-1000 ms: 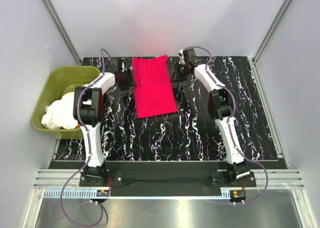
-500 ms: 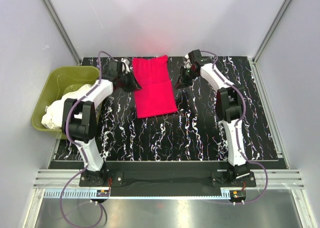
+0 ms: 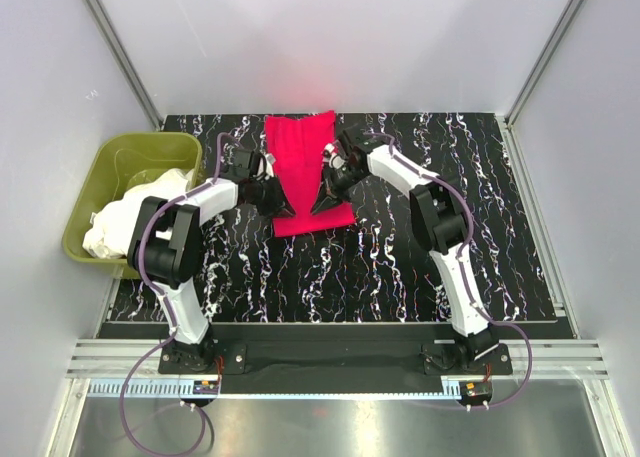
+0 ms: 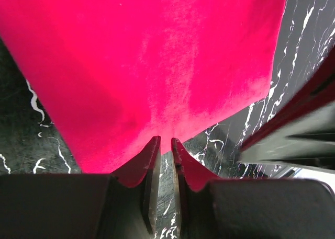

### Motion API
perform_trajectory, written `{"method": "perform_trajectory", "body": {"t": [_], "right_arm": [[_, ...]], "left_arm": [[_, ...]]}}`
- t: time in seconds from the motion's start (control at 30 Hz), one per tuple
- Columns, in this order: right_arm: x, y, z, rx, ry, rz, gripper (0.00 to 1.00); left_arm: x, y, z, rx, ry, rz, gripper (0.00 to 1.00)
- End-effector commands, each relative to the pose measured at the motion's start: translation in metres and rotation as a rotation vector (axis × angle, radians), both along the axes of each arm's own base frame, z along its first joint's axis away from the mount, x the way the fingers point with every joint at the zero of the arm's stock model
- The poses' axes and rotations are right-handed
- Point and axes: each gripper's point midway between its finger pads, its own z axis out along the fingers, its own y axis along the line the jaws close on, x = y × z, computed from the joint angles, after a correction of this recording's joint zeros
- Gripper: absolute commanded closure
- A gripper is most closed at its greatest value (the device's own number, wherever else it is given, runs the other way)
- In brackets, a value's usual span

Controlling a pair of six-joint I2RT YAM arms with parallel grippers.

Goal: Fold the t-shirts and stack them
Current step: Fold the tshirt

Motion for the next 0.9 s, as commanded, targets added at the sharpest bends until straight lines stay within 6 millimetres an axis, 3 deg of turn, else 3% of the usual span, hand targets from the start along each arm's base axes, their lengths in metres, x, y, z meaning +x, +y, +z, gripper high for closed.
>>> {"method": "perform_trajectory", "body": {"t": [0.0,0.27,0.37,0.87], "right_arm": [[-0.004,0.010,0.000,0.057,0.073,0.012,1.00],[-0.010,0.008,-0.031,0.059,0.155,0.024,1.00],[-0.014,-0.003,-0.040,0.055,0.163,0.023,1.00],[-0.012,-0.108,-0.064,-0.030,0.184,-0.160,1.00]], "left_arm": [[-0.002,-0.001,0.000,-0.024,-0.002,-0.003,0.82],[-0.027,0.016,-0.024,-0.021,0.074,0.041,0.84],[-0.030,0.023,-0.031,-0.009,0.082,0.044,0.85],[-0.043,0.034,-0.050,0.038,0.097,0.020,0.86]]}}
